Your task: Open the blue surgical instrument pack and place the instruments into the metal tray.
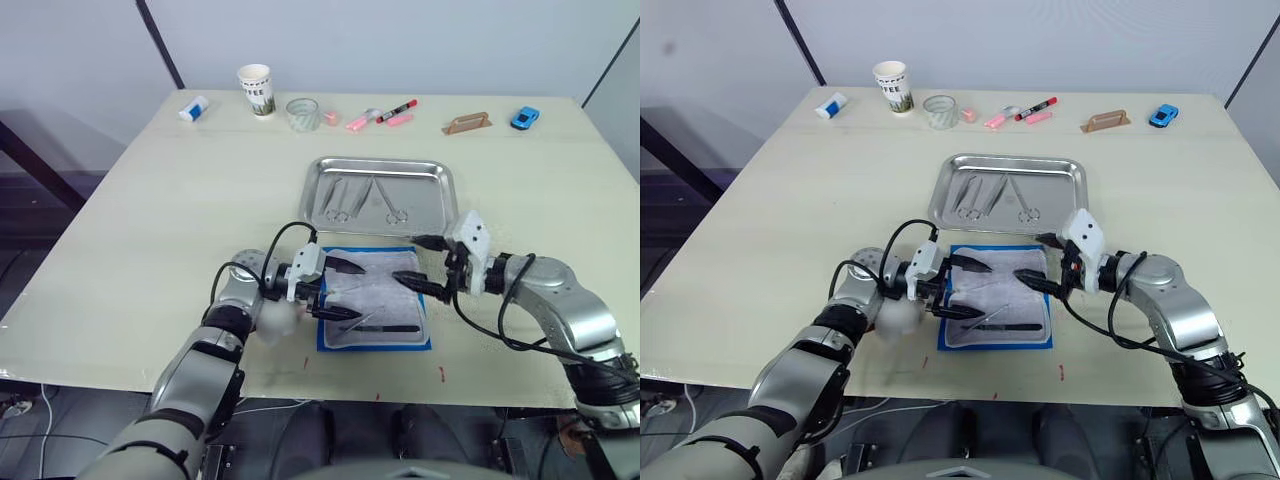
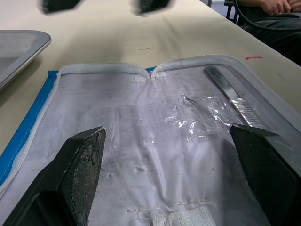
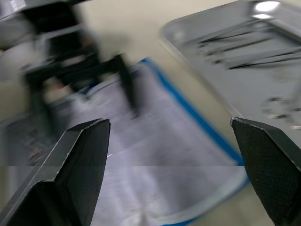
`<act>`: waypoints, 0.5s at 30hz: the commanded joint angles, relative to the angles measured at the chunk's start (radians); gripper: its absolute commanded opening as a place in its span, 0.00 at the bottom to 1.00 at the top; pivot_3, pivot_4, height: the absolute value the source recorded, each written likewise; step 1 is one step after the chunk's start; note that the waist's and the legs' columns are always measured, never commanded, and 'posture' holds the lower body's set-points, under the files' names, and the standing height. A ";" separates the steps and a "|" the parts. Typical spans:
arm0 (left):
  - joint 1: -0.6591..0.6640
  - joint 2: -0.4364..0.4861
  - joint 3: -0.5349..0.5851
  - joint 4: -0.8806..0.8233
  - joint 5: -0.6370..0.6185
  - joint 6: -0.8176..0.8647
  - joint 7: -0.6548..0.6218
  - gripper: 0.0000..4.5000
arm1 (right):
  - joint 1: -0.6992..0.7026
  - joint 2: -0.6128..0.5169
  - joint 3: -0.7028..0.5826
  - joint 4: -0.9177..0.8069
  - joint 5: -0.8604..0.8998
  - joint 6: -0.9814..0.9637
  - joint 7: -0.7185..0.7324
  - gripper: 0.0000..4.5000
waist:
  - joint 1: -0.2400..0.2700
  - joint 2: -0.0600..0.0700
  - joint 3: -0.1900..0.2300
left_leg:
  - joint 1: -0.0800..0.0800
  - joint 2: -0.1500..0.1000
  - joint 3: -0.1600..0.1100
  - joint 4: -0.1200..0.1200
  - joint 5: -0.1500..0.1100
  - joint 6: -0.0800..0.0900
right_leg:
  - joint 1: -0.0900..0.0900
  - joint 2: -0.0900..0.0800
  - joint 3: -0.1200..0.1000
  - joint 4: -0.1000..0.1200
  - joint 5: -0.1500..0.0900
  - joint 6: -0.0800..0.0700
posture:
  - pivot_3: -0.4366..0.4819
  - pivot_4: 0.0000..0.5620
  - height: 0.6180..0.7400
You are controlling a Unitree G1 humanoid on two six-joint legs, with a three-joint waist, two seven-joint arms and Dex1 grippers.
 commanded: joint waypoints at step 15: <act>0.032 0.021 -0.050 0.052 0.044 0.004 -0.033 1.00 | -0.102 -0.034 0.206 0.155 -0.166 -0.241 0.222 0.99 | 0.000 0.000 0.000 | 0.001 0.000 0.000 0.000 0.000 0.000 | 0.000 0.000 0.000 0.000 0.000 0.000 | 0.48 0.27 0.82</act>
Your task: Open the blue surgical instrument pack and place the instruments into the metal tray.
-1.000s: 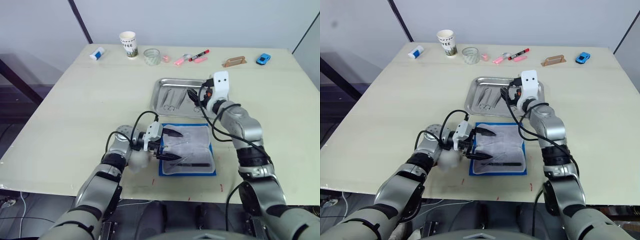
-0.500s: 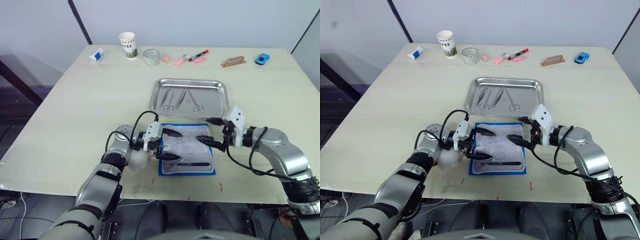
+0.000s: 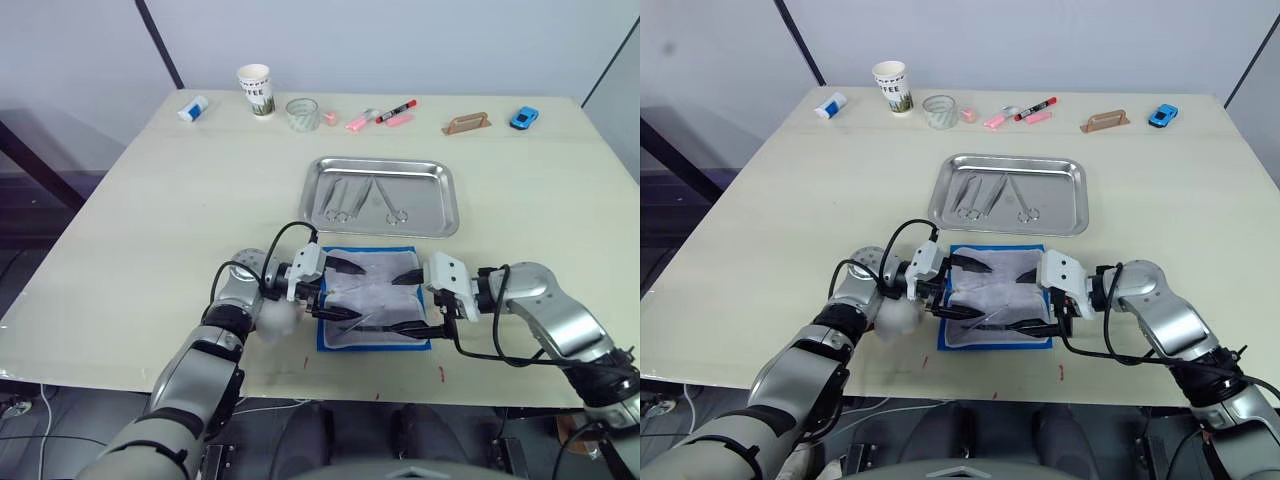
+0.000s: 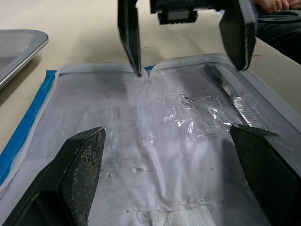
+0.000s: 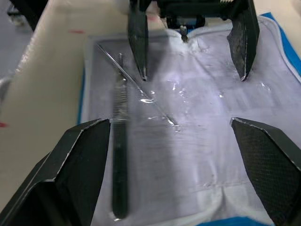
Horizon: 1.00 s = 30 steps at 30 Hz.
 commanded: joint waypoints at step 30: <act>0.033 0.024 -0.044 0.046 0.043 0.012 -0.033 1.00 | -0.043 0.057 0.050 0.086 -0.101 -0.065 0.057 0.48 | -0.001 0.000 0.000 | 0.000 0.000 0.000 0.000 0.000 0.000 | 0.000 0.000 0.000 0.001 0.000 0.000 | 0.48 0.27 0.82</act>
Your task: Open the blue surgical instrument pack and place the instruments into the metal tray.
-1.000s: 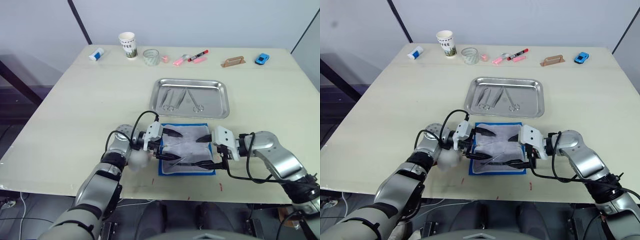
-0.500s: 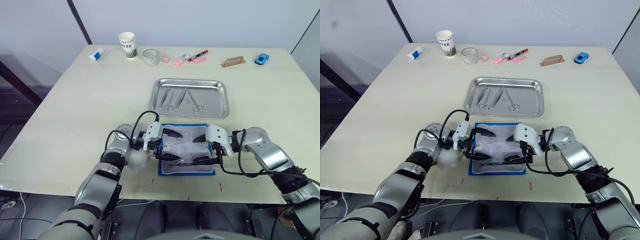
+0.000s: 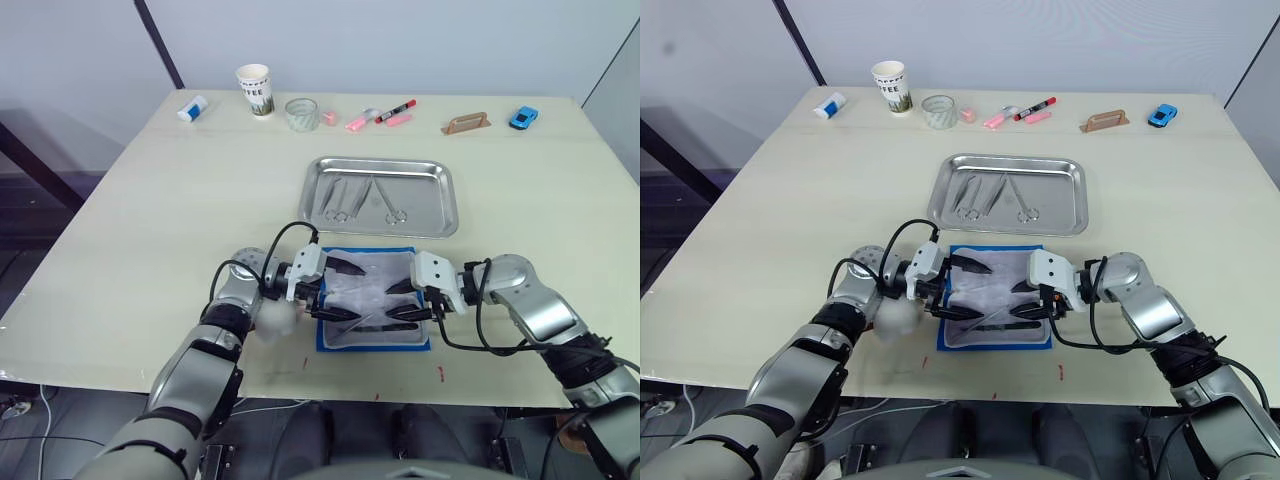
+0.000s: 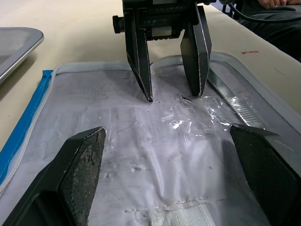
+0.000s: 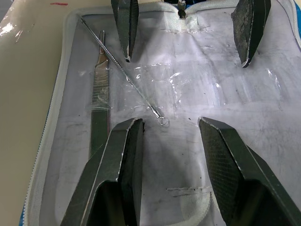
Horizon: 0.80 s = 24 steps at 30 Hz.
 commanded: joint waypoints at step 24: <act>0.039 0.014 -0.026 0.052 0.046 0.008 -0.033 1.00 | 0.026 -0.013 0.031 -0.016 -0.036 -0.030 0.029 0.01 | 0.000 0.000 0.000 | 0.000 0.000 0.000 0.000 0.000 0.000 | 0.000 0.000 0.000 0.000 0.000 0.000 | 0.48 0.27 0.82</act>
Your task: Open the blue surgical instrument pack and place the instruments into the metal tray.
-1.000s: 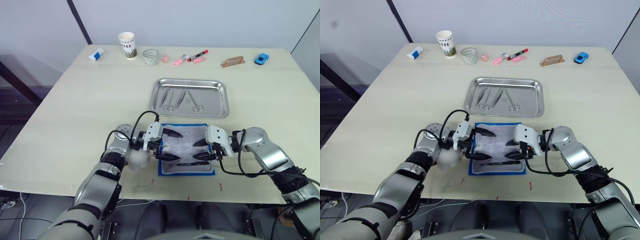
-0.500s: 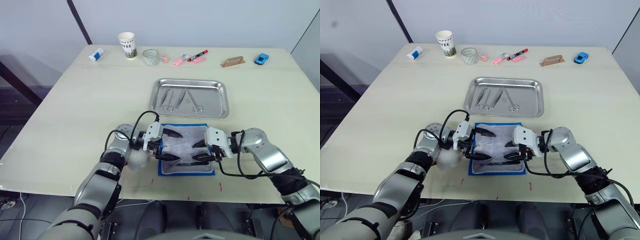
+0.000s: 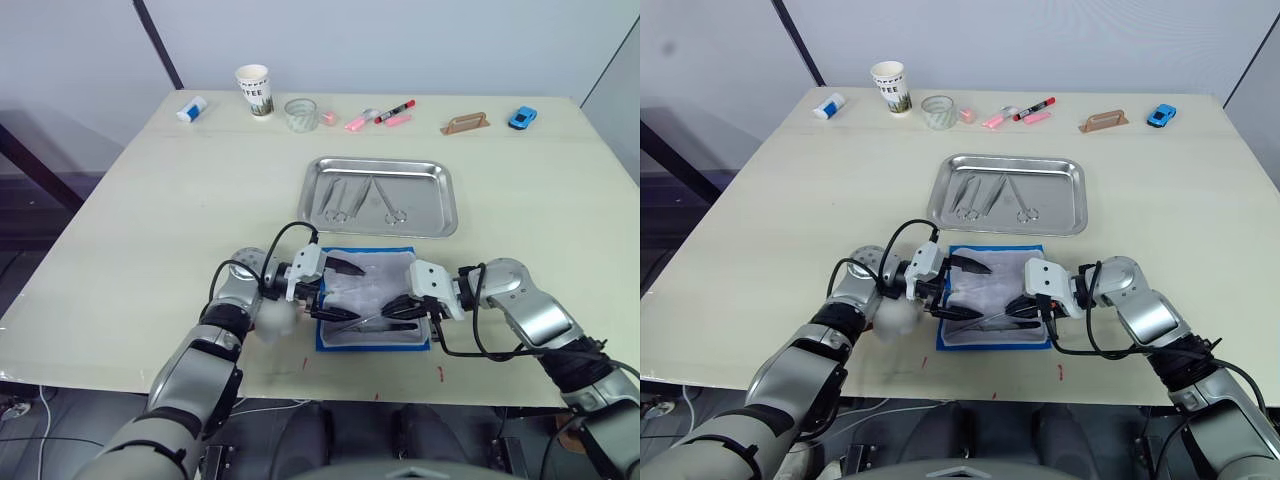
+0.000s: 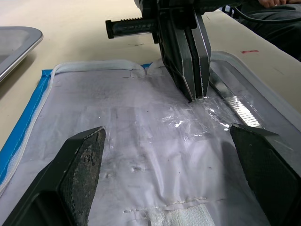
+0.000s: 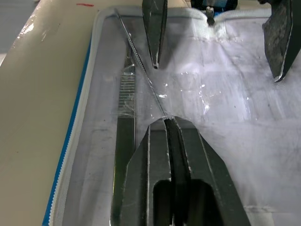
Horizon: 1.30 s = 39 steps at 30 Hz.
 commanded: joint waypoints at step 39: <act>0.032 0.008 -0.032 0.066 0.051 0.001 -0.033 1.00 | 0.085 -0.106 -0.084 -0.109 0.066 0.060 -0.022 0.01 | 0.001 0.000 0.000 | 0.000 0.000 0.000 0.000 0.000 0.000 | 0.000 0.000 0.000 0.000 0.000 0.000 | 0.48 0.27 0.82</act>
